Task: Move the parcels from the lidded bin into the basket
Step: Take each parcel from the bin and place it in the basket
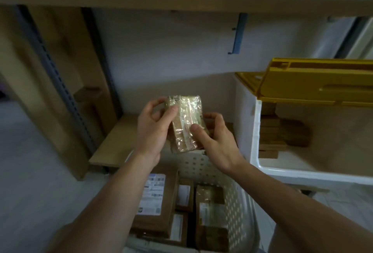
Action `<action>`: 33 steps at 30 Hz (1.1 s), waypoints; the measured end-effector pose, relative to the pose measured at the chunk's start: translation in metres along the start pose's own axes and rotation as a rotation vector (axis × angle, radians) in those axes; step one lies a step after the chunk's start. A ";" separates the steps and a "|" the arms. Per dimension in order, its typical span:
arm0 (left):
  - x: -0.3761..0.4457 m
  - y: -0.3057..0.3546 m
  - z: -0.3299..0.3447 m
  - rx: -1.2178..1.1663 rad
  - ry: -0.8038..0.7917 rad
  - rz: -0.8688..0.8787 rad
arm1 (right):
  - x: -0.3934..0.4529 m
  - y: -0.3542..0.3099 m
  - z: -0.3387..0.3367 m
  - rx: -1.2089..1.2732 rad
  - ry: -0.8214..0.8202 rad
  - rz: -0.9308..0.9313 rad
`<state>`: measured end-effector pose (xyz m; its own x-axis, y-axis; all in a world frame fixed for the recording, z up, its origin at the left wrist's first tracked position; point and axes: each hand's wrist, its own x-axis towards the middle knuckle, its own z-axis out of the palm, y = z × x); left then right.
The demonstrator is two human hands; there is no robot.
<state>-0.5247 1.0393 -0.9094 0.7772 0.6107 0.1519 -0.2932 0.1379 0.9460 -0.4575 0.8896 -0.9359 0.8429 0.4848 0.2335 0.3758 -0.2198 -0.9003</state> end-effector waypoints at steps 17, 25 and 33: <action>0.021 -0.022 -0.025 0.310 0.112 0.013 | 0.025 0.011 0.039 0.092 0.114 -0.060; 0.025 -0.016 -0.012 0.035 -0.036 -0.099 | 0.028 0.017 0.031 0.241 0.057 -0.129; 0.028 -0.021 0.002 -0.014 -0.069 -0.123 | 0.030 0.018 0.018 0.252 0.045 -0.169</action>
<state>-0.4955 1.0516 -0.9242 0.8443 0.5331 0.0549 -0.2006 0.2193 0.9548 -0.4327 0.9155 -0.9521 0.7951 0.4572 0.3985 0.4092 0.0805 -0.9089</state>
